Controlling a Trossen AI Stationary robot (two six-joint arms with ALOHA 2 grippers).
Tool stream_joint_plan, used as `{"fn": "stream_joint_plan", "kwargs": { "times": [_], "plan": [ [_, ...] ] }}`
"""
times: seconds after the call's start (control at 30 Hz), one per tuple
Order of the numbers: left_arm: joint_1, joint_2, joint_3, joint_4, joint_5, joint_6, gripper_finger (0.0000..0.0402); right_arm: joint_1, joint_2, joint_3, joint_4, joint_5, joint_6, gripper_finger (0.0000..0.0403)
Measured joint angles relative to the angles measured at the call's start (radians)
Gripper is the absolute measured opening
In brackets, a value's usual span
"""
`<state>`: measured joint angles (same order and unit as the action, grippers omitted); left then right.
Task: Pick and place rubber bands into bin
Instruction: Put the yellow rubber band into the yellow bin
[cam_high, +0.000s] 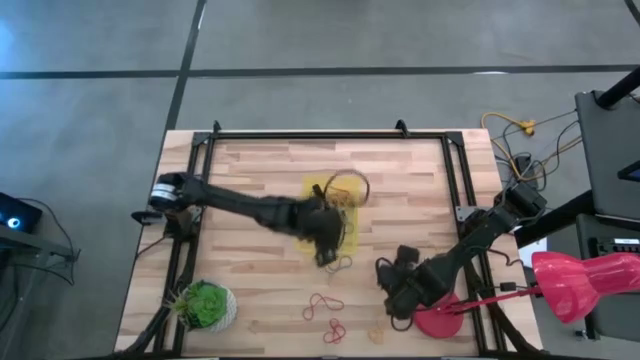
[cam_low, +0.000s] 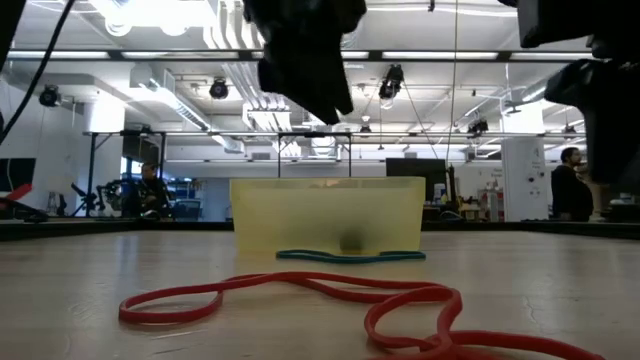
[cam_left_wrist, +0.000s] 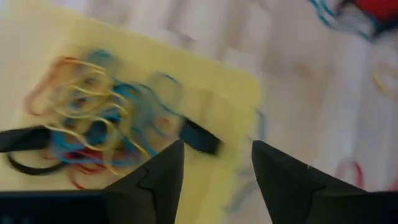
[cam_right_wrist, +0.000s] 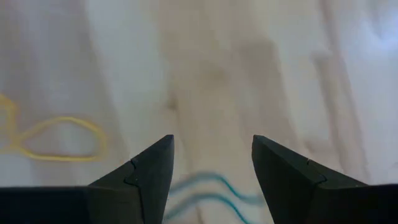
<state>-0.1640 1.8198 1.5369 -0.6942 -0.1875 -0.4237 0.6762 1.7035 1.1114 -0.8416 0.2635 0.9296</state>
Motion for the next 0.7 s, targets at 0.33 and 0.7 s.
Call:
{"fn": "stream_joint_plan", "kwargs": {
  "times": [0.33,0.7],
  "plan": [
    [-0.182,-0.019,-0.100,-0.005,-0.060,-0.185,0.0178,-0.005,0.000,-0.010,0.052,-0.105,-0.161,0.0203],
    [-0.277,-0.023,-0.153,-0.002,-0.078,-0.454,0.0178,-0.163,-0.024,-0.188,-0.166,-0.418,0.280,0.0203]
  ]
}}
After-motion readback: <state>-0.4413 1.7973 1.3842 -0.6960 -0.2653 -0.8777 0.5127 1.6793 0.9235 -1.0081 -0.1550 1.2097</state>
